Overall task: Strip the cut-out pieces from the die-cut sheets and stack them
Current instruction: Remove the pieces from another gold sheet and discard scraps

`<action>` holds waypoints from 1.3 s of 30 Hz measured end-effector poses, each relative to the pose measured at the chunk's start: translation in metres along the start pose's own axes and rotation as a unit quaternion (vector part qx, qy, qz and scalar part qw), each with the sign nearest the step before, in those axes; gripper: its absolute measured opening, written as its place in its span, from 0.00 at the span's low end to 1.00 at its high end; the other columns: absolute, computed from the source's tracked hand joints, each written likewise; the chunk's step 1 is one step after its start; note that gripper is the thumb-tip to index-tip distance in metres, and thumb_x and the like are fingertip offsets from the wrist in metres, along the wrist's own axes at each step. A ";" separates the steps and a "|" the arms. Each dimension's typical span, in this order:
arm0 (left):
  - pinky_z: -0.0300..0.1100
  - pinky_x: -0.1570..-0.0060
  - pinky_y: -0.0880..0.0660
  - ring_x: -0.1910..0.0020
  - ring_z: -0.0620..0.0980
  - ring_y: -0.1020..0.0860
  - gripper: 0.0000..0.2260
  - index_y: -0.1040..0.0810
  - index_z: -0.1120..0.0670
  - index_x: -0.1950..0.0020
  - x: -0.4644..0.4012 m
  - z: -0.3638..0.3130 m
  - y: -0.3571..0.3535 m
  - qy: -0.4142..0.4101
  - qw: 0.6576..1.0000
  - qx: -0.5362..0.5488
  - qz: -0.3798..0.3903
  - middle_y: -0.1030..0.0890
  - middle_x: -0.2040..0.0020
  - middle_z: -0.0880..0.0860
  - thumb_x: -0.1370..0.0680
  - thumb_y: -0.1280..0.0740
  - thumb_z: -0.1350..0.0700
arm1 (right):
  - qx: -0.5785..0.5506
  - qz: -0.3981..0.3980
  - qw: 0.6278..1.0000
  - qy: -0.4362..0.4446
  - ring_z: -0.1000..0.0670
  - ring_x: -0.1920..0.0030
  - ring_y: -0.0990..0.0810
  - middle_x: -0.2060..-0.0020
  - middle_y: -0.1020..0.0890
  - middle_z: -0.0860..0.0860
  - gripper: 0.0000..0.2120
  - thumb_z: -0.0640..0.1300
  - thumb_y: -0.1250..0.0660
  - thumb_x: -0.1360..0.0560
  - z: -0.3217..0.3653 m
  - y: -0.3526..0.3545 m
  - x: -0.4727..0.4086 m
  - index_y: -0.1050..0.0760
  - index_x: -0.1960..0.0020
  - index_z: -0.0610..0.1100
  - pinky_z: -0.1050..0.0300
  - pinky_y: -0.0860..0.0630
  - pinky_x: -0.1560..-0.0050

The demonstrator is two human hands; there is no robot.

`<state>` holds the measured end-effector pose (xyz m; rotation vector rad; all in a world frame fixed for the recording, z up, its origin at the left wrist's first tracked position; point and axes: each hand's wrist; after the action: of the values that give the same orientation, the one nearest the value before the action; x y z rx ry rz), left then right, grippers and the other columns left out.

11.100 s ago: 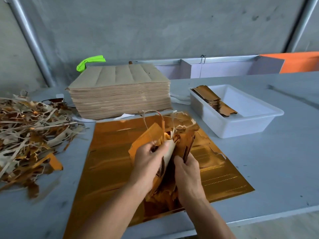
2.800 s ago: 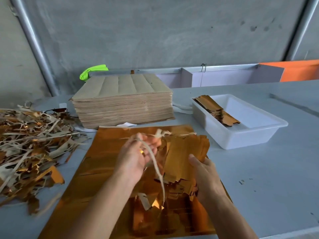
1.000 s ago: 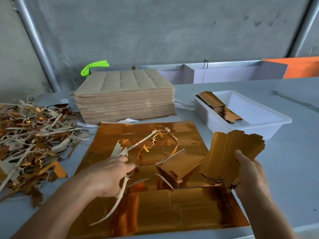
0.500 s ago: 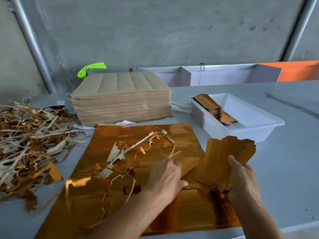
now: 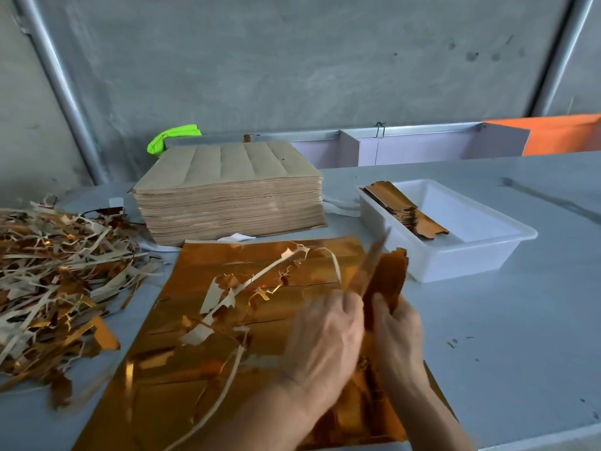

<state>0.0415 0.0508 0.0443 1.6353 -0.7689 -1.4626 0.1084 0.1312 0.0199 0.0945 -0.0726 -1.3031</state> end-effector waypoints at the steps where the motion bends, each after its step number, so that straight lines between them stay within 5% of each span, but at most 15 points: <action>1: 0.38 0.73 0.23 0.71 0.47 0.23 0.06 0.21 0.57 0.57 0.001 -0.005 -0.003 -0.009 1.000 -0.008 0.024 0.21 0.65 0.53 0.31 0.28 0.58 | -0.026 0.030 0.999 -0.014 0.48 0.69 0.23 0.71 0.22 0.46 0.14 0.43 0.42 0.20 0.001 -0.002 0.003 0.26 0.62 0.42 0.53 0.27 0.66; 5: 0.44 0.46 0.23 0.44 0.52 0.26 0.12 0.32 0.58 0.36 0.005 -0.009 -0.012 0.040 0.994 0.012 0.102 0.28 0.41 0.57 0.20 0.41 0.59 | -0.108 0.074 0.989 -0.070 0.40 0.62 0.19 0.63 0.20 0.36 0.18 0.48 0.43 0.19 -0.002 -0.002 0.009 0.26 0.58 0.35 0.45 0.19 0.59; 8: 0.44 0.45 0.24 0.41 0.54 0.28 0.12 0.32 0.57 0.35 0.008 -0.009 -0.017 0.059 0.993 0.021 0.099 0.32 0.37 0.58 0.18 0.44 0.58 | -0.129 0.091 0.987 -0.027 0.51 0.62 0.16 0.65 0.16 0.48 0.22 0.60 0.47 0.22 -0.003 -0.002 0.015 0.23 0.56 0.45 0.57 0.20 0.64; 10: 0.44 0.48 0.22 0.43 0.54 0.26 0.13 0.30 0.59 0.35 0.012 -0.009 -0.019 0.060 0.994 0.034 0.082 0.32 0.35 0.60 0.18 0.43 0.58 | -0.128 0.103 0.986 0.006 0.53 0.65 0.17 0.68 0.17 0.50 0.23 0.64 0.43 0.26 -0.002 -0.004 0.017 0.23 0.58 0.46 0.64 0.23 0.69; 14: 0.36 0.59 0.21 0.51 0.48 0.23 0.10 0.22 0.56 0.46 0.017 0.000 -0.021 0.023 0.996 0.055 0.064 0.24 0.45 0.56 0.26 0.29 0.58 | -0.164 0.092 0.982 -0.035 0.50 0.62 0.16 0.66 0.16 0.49 0.20 0.60 0.38 0.26 -0.003 -0.004 0.011 0.22 0.52 0.43 0.56 0.20 0.63; 19: 0.42 0.43 0.24 0.41 0.51 0.26 0.17 0.37 0.57 0.28 0.019 0.004 -0.026 0.050 0.993 0.058 0.091 0.34 0.33 0.57 0.17 0.46 0.56 | -0.136 0.128 0.982 0.002 0.56 0.59 0.16 0.59 0.16 0.52 0.16 0.60 0.34 0.30 -0.006 -0.006 0.013 0.26 0.47 0.52 0.66 0.22 0.68; 23: 0.42 0.49 0.22 0.43 0.51 0.26 0.10 0.27 0.56 0.40 0.025 0.001 -0.027 0.011 0.997 0.050 0.060 0.29 0.40 0.56 0.19 0.40 0.57 | -0.120 0.082 0.988 -0.058 0.56 0.76 0.24 0.71 0.24 0.47 0.12 0.47 0.44 0.19 -0.009 -0.005 0.008 0.28 0.56 0.42 0.65 0.28 0.75; 27: 0.29 0.67 0.32 0.64 0.39 0.31 0.09 0.30 0.48 0.53 0.007 0.019 -0.019 0.139 0.978 0.151 -0.024 0.28 0.55 0.46 0.20 0.43 0.45 | -0.117 0.063 0.990 -0.053 0.47 0.67 0.23 0.67 0.24 0.45 0.12 0.47 0.44 0.19 -0.011 0.000 0.002 0.27 0.52 0.40 0.52 0.22 0.64; 29: 0.30 0.67 0.36 0.62 0.39 0.30 0.12 0.30 0.49 0.48 -0.013 0.036 -0.014 0.279 0.945 0.165 -0.042 0.26 0.51 0.47 0.21 0.43 0.41 | -0.122 0.071 0.988 -0.057 0.45 0.62 0.18 0.63 0.20 0.47 0.10 0.49 0.43 0.19 -0.010 0.000 0.003 0.27 0.54 0.47 0.46 0.19 0.58; 31: 0.32 0.63 0.35 0.53 0.44 0.26 0.20 0.28 0.53 0.42 -0.032 0.050 -0.015 0.391 0.885 0.250 0.041 0.25 0.46 0.49 0.23 0.39 0.39 | -0.119 0.095 0.987 -0.046 0.50 0.63 0.16 0.63 0.18 0.52 0.08 0.50 0.43 0.19 -0.009 0.000 0.006 0.28 0.54 0.52 0.53 0.19 0.65; 33: 0.33 0.64 0.34 0.54 0.43 0.24 0.13 0.23 0.54 0.49 -0.043 0.057 -0.019 0.422 0.808 0.409 0.039 0.22 0.48 0.48 0.22 0.37 0.45 | -0.112 0.106 0.987 -0.051 0.51 0.61 0.17 0.61 0.17 0.55 0.07 0.49 0.43 0.19 -0.008 0.000 0.008 0.28 0.53 0.54 0.57 0.21 0.66; 38: 0.41 0.66 0.24 0.68 0.47 0.22 0.12 0.25 0.59 0.52 -0.025 0.085 -0.010 0.499 0.572 0.642 -0.109 0.21 0.63 0.52 0.19 0.42 0.52 | -0.159 0.002 0.979 -0.127 0.41 0.52 0.19 0.51 0.20 0.44 0.10 0.48 0.44 0.19 -0.006 0.017 0.000 0.29 0.42 0.46 0.41 0.21 0.49; 39: 0.40 0.69 0.26 0.72 0.46 0.26 0.12 0.26 0.58 0.53 -0.019 0.093 -0.007 0.500 0.564 0.646 -0.120 0.24 0.67 0.51 0.18 0.43 0.51 | -0.166 -0.019 0.978 -0.128 0.42 0.52 0.20 0.51 0.20 0.45 0.10 0.48 0.43 0.19 -0.008 0.022 -0.003 0.30 0.41 0.46 0.42 0.22 0.47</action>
<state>-0.0532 0.0559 0.0461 3.2016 -0.9075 0.4914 0.1290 0.1404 0.0147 -0.3596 -0.0713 -1.3431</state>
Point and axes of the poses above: each hand's wrist, its own x-axis away from the middle knuckle, its own y-axis out of the back of the hand, z = x × y
